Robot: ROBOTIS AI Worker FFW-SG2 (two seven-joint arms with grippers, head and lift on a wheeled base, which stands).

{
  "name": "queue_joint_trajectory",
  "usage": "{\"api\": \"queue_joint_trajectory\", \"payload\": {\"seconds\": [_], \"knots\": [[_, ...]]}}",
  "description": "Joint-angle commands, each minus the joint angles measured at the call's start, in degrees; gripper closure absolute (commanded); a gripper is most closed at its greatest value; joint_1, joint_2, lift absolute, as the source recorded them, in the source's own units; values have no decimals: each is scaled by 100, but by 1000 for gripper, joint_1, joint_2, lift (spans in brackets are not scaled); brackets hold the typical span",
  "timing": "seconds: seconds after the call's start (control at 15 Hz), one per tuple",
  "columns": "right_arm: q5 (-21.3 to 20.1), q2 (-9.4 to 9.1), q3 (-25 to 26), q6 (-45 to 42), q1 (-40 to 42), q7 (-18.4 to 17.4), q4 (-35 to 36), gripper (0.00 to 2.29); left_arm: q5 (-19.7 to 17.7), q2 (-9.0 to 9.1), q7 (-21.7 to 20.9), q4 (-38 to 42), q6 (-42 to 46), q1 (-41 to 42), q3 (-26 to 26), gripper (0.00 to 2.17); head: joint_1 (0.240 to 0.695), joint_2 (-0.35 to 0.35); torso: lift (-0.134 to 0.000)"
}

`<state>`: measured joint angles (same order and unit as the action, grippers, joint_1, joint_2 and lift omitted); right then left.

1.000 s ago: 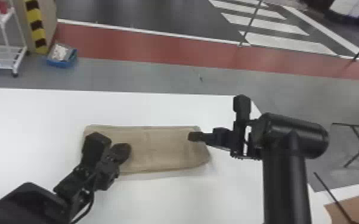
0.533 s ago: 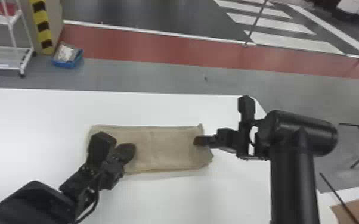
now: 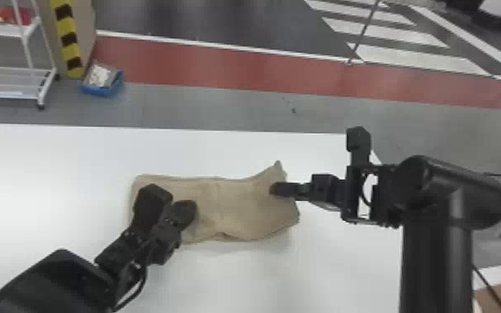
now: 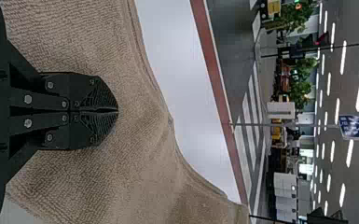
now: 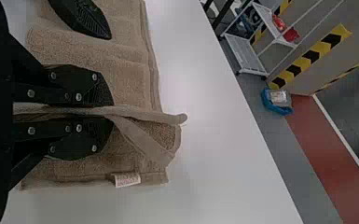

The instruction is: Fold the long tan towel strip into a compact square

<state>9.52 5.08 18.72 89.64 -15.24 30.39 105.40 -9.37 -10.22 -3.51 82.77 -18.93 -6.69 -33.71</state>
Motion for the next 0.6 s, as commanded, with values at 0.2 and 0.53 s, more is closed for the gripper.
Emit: {"api": "queue_joint_trajectory", "payload": {"seconds": [0.2,0.53], "knots": [[252,63,237,44,21,-7,138,1031,-135,-94,-124,556,-2,265,330,2142,695,-266,-124],[85,195,219,44,-23,-59,33,1028,-153,-270,-300,784,-336,362,700,2142,695,-263,-124]]}}
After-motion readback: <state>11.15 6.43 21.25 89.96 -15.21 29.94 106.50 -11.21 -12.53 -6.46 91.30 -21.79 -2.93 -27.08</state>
